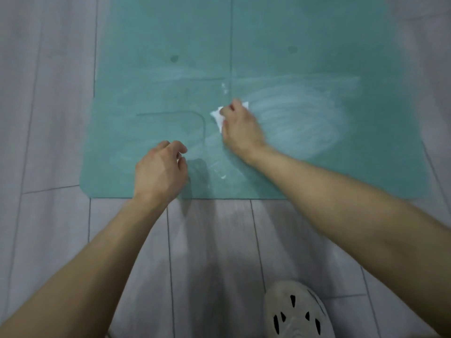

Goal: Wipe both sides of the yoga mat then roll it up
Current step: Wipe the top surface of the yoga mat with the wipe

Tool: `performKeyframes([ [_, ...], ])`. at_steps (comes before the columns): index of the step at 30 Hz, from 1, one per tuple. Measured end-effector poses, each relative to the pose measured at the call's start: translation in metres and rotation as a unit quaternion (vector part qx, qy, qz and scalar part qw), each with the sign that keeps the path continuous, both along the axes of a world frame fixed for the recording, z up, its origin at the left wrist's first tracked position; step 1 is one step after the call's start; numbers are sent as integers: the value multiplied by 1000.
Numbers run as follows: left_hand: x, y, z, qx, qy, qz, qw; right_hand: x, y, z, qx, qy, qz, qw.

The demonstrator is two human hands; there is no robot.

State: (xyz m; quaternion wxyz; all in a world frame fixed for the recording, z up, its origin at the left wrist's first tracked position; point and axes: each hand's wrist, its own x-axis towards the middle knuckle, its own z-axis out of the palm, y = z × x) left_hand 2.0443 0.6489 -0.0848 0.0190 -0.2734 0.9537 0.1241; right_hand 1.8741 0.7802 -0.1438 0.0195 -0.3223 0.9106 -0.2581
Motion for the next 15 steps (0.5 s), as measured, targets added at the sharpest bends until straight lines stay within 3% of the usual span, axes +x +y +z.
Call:
performKeyframes([
  [3, 0, -19, -5, -16, -13, 8, 1000, 79, -1, 5, -3, -6, 273, 962],
  [5, 5, -27, -8, -16, -23, 16, 999, 72, 13, 6, -13, 25, 363, 931],
  [7, 12, -34, -10, -14, -24, 24, 999, 20, 14, -1, -25, 53, 275, 960],
  [9, 19, -39, -11, -14, -27, 31, 999, -54, 13, -2, -22, 61, 63, 996],
  [12, 25, -44, -8, -14, -30, 35, 999, -127, -3, 2, 10, 7, -160, 987],
  [13, 26, -46, -7, -17, -26, 38, 999, -128, -17, 2, 18, -3, -176, 984],
  [15, 27, -48, -6, -19, -17, 40, 999, -106, -48, -5, 29, -12, -112, 993],
])
